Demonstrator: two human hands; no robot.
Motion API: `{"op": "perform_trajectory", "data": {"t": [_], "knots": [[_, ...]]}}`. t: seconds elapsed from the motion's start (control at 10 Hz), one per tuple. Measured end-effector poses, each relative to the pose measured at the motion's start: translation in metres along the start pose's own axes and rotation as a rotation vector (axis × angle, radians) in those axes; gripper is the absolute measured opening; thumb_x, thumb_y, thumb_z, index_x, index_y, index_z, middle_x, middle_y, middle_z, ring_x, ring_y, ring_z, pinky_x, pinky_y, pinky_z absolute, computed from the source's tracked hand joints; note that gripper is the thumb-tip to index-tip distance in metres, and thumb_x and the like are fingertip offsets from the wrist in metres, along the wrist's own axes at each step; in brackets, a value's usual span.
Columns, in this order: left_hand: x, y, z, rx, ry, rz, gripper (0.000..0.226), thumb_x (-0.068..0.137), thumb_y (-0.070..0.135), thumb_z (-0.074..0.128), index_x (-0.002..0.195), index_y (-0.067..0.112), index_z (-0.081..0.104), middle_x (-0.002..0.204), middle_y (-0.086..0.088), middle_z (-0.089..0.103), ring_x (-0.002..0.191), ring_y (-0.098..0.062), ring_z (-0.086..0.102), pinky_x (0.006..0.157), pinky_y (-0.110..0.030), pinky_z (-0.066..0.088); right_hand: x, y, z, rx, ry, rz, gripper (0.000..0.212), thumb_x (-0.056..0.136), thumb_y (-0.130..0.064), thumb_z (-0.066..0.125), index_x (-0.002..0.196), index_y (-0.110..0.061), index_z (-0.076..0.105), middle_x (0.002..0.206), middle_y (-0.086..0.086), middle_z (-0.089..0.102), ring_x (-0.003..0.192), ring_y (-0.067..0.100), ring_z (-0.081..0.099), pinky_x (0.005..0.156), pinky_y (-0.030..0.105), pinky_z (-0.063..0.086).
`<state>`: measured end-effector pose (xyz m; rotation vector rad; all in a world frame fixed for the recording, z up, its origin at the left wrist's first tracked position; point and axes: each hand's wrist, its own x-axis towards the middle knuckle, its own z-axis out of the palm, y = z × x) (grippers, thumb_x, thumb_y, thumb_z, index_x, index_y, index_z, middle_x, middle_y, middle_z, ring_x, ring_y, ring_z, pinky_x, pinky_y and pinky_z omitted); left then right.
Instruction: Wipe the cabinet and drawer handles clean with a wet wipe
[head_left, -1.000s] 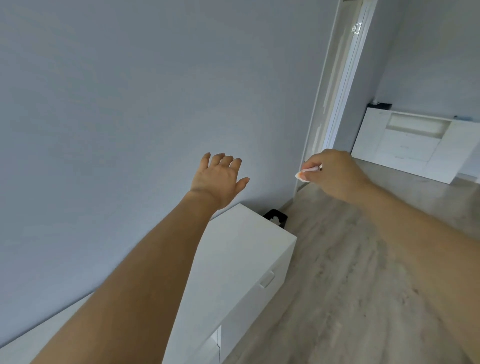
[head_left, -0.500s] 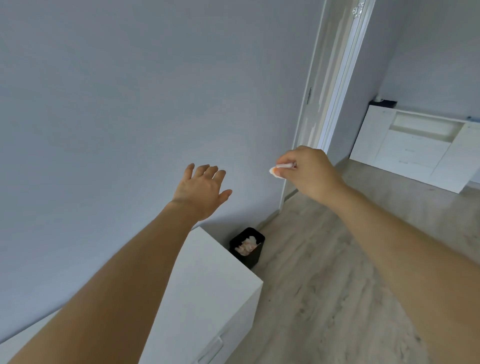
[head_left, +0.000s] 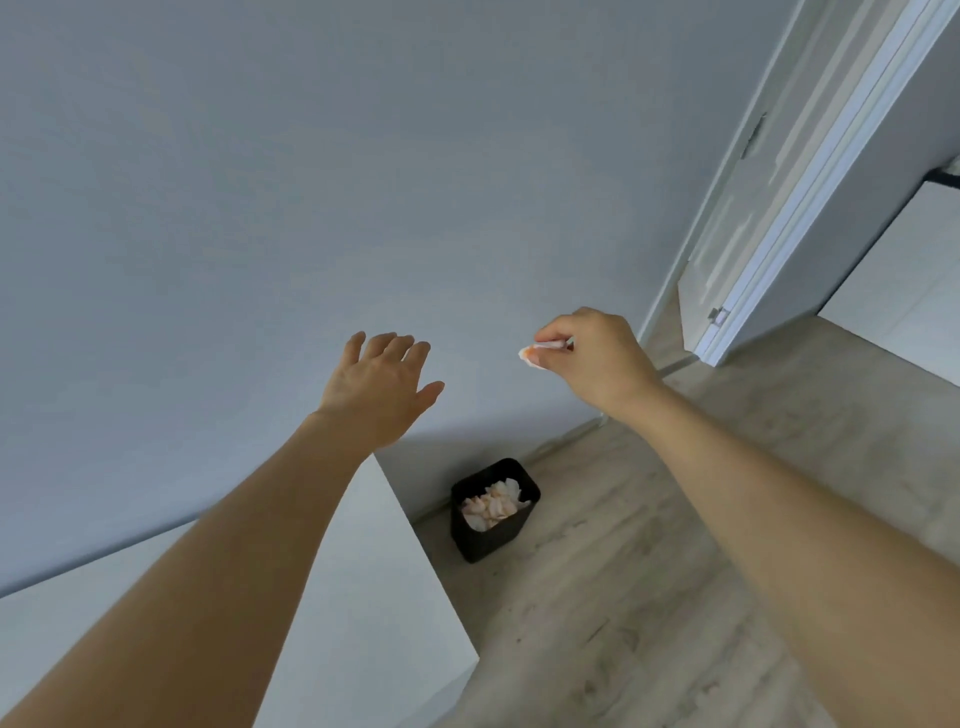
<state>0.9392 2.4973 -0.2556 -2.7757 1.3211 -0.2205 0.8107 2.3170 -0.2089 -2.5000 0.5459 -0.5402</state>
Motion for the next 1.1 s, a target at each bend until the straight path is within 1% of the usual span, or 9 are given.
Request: {"op": "perform_trajectory", "data": {"t": [0.2, 0.3, 0.4, 0.5, 0.6, 0.7, 0.8, 0.9, 1.1], "knots": [[0.088, 0.032, 0.087, -0.060, -0.142, -0.003, 0.056, 0.101, 0.049, 0.023, 0.149, 0.019, 0.020, 0.155, 0.000, 0.022, 0.144, -0.018, 0.015, 0.117, -0.039, 0.005, 0.073, 0.096, 0.042, 0.000, -0.167, 0.007, 0.022, 0.085, -0.029, 0.070, 0.100, -0.012, 0.071, 0.080, -0.014, 0.055, 0.083, 0.008, 0.058, 0.071, 0.020, 0.042], [0.119, 0.046, 0.127, -0.081, -0.208, 0.002, 0.055, 0.101, 0.048, 0.026, 0.148, 0.019, 0.021, 0.154, 0.000, 0.024, 0.143, -0.018, 0.017, 0.117, -0.039, 0.006, 0.105, 0.139, 0.071, -0.021, -0.267, 0.006, 0.023, 0.088, -0.031, 0.066, 0.098, -0.011, 0.071, 0.085, -0.008, 0.059, 0.084, 0.013, 0.060, 0.075, 0.029, 0.049], [0.148, 0.058, 0.176, -0.079, -0.266, -0.005, 0.053, 0.101, 0.047, 0.026, 0.145, 0.018, 0.025, 0.150, -0.001, 0.031, 0.141, -0.020, 0.022, 0.117, -0.040, 0.010, 0.136, 0.188, 0.115, -0.062, -0.353, 0.043, 0.024, 0.090, -0.030, 0.062, 0.089, -0.007, 0.069, 0.083, 0.004, 0.065, 0.082, 0.024, 0.063, 0.075, 0.039, 0.053], [0.169, 0.070, 0.233, -0.072, -0.336, -0.041, 0.051, 0.101, 0.048, 0.025, 0.142, 0.018, 0.031, 0.144, -0.001, 0.040, 0.135, -0.021, 0.032, 0.114, -0.039, 0.015, 0.159, 0.242, 0.170, -0.076, -0.459, 0.075, 0.023, 0.090, -0.029, 0.062, 0.085, -0.008, 0.069, 0.073, -0.006, 0.059, 0.080, 0.021, 0.061, 0.073, 0.037, 0.051], [0.184, 0.080, 0.296, -0.079, -0.409, -0.083, 0.050, 0.101, 0.049, 0.025, 0.141, 0.019, 0.033, 0.144, 0.001, 0.040, 0.136, -0.019, 0.031, 0.114, -0.038, 0.016, 0.176, 0.294, 0.231, -0.092, -0.603, 0.073, 0.026, 0.091, -0.028, 0.060, 0.084, -0.004, 0.069, 0.081, 0.008, 0.068, 0.083, 0.024, 0.062, 0.074, 0.038, 0.052], [0.199, 0.090, 0.353, -0.093, -0.476, -0.142, 0.051, 0.101, 0.049, 0.024, 0.142, 0.019, 0.033, 0.144, 0.001, 0.040, 0.137, -0.018, 0.030, 0.114, -0.038, 0.016, 0.184, 0.339, 0.290, -0.119, -0.712, 0.047, 0.026, 0.094, -0.029, 0.056, 0.082, -0.008, 0.067, 0.084, 0.009, 0.066, 0.075, 0.023, 0.062, 0.070, 0.036, 0.052], [0.210, 0.097, 0.400, -0.088, -0.532, -0.191, 0.052, 0.101, 0.049, 0.024, 0.143, 0.019, 0.032, 0.146, 0.000, 0.039, 0.139, -0.019, 0.028, 0.114, -0.038, 0.014, 0.184, 0.378, 0.338, -0.217, -0.805, -0.054, 0.022, 0.097, -0.029, 0.050, 0.089, -0.014, 0.064, 0.088, 0.005, 0.055, 0.075, 0.022, 0.056, 0.069, 0.035, 0.049], [0.214, 0.100, 0.432, -0.077, -0.586, -0.237, 0.053, 0.101, 0.048, 0.023, 0.144, 0.018, 0.030, 0.147, -0.001, 0.037, 0.139, -0.020, 0.027, 0.115, -0.038, 0.012, 0.181, 0.410, 0.378, -0.316, -0.932, -0.145, 0.028, 0.098, -0.023, 0.049, 0.121, -0.009, 0.057, 0.114, 0.010, 0.055, 0.098, 0.030, 0.057, 0.083, 0.043, 0.050], [0.203, 0.100, 0.457, -0.041, -0.647, -0.232, 0.051, 0.101, 0.048, 0.024, 0.142, 0.018, 0.032, 0.145, -0.002, 0.039, 0.139, -0.021, 0.027, 0.115, -0.039, 0.012, 0.175, 0.444, 0.407, -0.330, -0.978, -0.079, 0.042, 0.096, -0.023, 0.054, 0.135, -0.013, 0.046, 0.122, 0.010, 0.054, 0.105, 0.030, 0.056, 0.087, 0.043, 0.050]]}}
